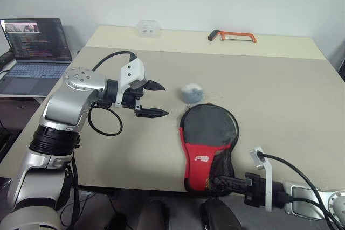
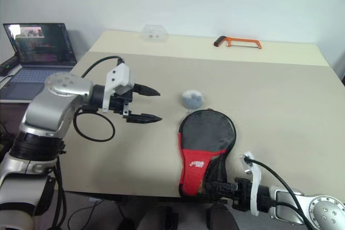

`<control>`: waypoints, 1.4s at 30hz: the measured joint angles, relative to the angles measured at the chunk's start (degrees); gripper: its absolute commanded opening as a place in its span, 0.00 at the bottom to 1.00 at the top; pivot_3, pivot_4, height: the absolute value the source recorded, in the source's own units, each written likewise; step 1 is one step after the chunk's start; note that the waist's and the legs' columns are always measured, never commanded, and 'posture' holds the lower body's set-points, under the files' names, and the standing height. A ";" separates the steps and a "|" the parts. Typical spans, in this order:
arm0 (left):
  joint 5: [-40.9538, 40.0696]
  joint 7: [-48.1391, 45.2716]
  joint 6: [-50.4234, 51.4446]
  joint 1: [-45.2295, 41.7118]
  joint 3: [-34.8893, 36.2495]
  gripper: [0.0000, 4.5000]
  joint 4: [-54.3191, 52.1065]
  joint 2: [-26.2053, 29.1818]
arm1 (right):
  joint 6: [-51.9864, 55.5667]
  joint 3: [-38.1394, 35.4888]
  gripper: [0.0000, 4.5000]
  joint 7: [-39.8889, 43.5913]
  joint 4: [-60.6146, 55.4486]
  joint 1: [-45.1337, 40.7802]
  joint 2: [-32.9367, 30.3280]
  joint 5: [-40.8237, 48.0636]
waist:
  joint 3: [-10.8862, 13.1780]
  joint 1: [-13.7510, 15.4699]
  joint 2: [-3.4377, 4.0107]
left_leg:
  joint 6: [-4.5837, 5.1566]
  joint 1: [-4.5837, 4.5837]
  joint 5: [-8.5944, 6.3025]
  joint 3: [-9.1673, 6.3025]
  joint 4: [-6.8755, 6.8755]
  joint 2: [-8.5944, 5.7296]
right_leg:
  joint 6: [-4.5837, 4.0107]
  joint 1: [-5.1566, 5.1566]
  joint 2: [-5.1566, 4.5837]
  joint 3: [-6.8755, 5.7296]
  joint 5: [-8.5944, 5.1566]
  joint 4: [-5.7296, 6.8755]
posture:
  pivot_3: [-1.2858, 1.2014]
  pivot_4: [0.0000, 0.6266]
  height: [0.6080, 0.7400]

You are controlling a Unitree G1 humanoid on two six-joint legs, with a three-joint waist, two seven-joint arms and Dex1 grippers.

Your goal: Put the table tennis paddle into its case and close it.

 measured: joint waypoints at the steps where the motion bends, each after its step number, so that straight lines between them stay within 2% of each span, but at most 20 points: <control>1: 0.01 0.01 0.00 0.00 0.00 1.00 0.00 0.00 | 0.07 -0.01 0.62 0.50 0.00 -0.02 -0.55 -0.80 | 0.00 0.07 0.00 | 0.00 0.00 0.00 0.00 0.00 0.00 | 0.00 0.00 0.00 0.00 0.00 0.01 | 0.52 0.24 1.00; 4: 0.17 0.05 -0.14 0.00 0.00 1.00 0.00 -0.04 | 1.07 -0.32 0.87 4.14 -0.02 0.46 -3.42 -4.17 | -0.01 0.33 -0.02 | 0.00 0.01 0.00 -0.01 0.01 -0.01 | 0.00 0.00 0.00 -0.01 0.00 0.04 | 0.52 0.24 1.00; 6: 0.31 0.07 -0.14 0.00 0.00 1.00 0.02 -0.05 | 1.62 -1.05 0.99 7.86 -0.44 0.89 -5.56 -7.15 | -0.01 0.50 -0.02 | 0.00 0.01 0.00 -0.01 0.02 -0.02 | 0.00 0.00 0.00 -0.02 0.00 0.04 | 0.52 0.24 1.00; 9: 0.37 0.06 -0.17 0.00 0.00 1.00 0.14 -0.13 | 1.03 -2.47 0.99 16.57 -2.41 1.53 -11.60 -16.53 | -0.02 0.66 -0.03 | 0.00 0.02 0.00 -0.02 0.07 -0.04 | 0.01 0.04 0.00 -0.06 0.00 0.04 | 0.52 0.24 1.00; 12: 0.55 0.04 -0.26 -0.02 0.00 1.00 0.53 -0.22 | -4.89 -4.85 0.99 30.14 -4.69 6.13 -23.62 -32.97 | -0.02 0.87 0.00 | 0.00 0.07 0.00 -0.05 0.11 -0.11 | 0.04 0.15 -0.05 -0.35 -0.01 -0.02 | 0.52 0.24 1.00; 15: 0.94 0.35 -0.44 -0.22 0.03 1.00 2.00 -0.12 | -11.51 -14.74 0.99 43.43 -1.31 13.60 -32.65 -49.62 | -0.02 1.02 -0.04 | 0.00 0.20 0.00 -0.21 0.10 -0.10 | 0.07 0.60 -0.04 -0.81 -0.01 -0.42 | 0.52 0.24 1.00; 17: 1.34 1.07 -0.75 -0.30 0.04 1.00 3.07 -0.22 | -14.38 -22.26 0.99 48.62 1.51 12.40 -33.02 -55.54 | -0.02 0.97 -0.09 | 0.00 0.30 0.00 -0.32 0.09 -0.07 | 0.06 0.74 -0.02 -0.89 -0.01 -0.43 | 0.52 0.24 1.00; 20: 2.01 2.82 -1.32 -1.61 0.10 1.00 4.97 -1.12 | -15.40 -25.34 0.99 50.93 3.59 6.27 -32.84 -58.22 | -0.01 0.92 -0.10 | 0.00 0.31 0.00 -0.47 0.09 -0.08 | 0.03 0.77 0.00 -0.95 0.01 -0.40 | 0.52 0.24 1.00; 22: 2.30 5.18 -1.33 -3.50 0.33 1.00 7.18 -2.97 | -15.91 -25.03 0.99 50.23 4.68 -1.95 -31.92 -58.35 | 0.00 0.92 -0.09 | 0.00 0.30 0.00 -0.49 0.09 -0.09 | 0.03 0.77 -0.04 -0.94 0.01 -0.38 | 0.52 0.24 1.00; 24: 2.46 6.54 -1.42 -4.76 0.57 1.00 8.86 -3.79 | -16.03 -22.27 0.99 47.55 4.43 -11.74 -28.29 -58.06 | 0.03 0.81 -0.16 | 0.00 0.28 0.00 -0.50 0.09 -0.10 | 0.02 0.77 -0.04 -0.94 0.01 -0.40 | 0.52 0.24 1.00; 26: 2.54 7.18 -1.57 -5.29 0.66 1.00 9.46 -4.30 | -15.75 -18.14 0.99 43.79 3.87 -20.08 -22.38 -57.66 | 0.08 0.57 -0.24 | -0.01 0.28 0.00 -0.51 0.09 -0.10 | 0.02 0.77 -0.03 -0.94 0.02 -0.40 | 0.52 0.24 1.00; 29: 2.64 7.39 -1.68 -5.67 0.64 1.00 10.03 -4.77 | -16.79 -9.25 0.99 37.20 1.44 -27.10 -11.09 -61.30 | 0.07 0.57 -0.28 | -0.02 0.27 0.00 -0.55 0.08 -0.09 | 0.01 0.76 0.00 -0.96 0.02 -0.37 | 0.52 0.24 1.00; 31: 2.69 7.46 -1.72 -5.66 0.63 1.00 10.10 -4.94 | -17.67 -1.42 0.99 33.42 -0.11 -28.12 -4.46 -66.03 | 0.13 0.72 -0.18 | -0.02 0.19 0.01 -0.57 0.05 -0.07 | -0.01 0.64 -0.08 -0.96 0.00 -0.31 | 0.52 0.24 1.00; 35: 2.72 8.01 -1.60 -5.58 0.65 1.00 10.06 -4.92 | -17.81 8.38 0.99 28.06 0.06 -28.31 6.12 -72.55 | 0.13 1.00 -0.18 | -0.02 0.12 0.01 -0.57 0.08 -0.06 | -0.01 0.64 -0.16 -1.01 0.00 -0.34 | 0.52 0.24 1.00; 40: 2.68 8.48 -1.52 -5.53 0.65 1.00 9.91 -4.92 | -20.26 11.82 0.99 25.11 5.20 -27.21 14.50 -77.97 | 0.10 1.06 -0.23 | -0.02 0.15 0.01 -0.61 0.15 -0.06 | -0.01 0.71 -0.18 -1.09 0.00 -0.30 | 0.52 0.24 1.00; 42: 2.69 8.55 -1.52 -5.52 0.65 1.00 9.90 -4.93 | -22.13 12.67 0.99 25.49 7.08 -25.90 15.97 -79.63 | 0.10 1.07 -0.23 | -0.02 0.16 0.01 -0.62 0.15 -0.06 | -0.01 0.72 -0.15 -1.10 0.00 -0.30 | 0.52 0.24 1.00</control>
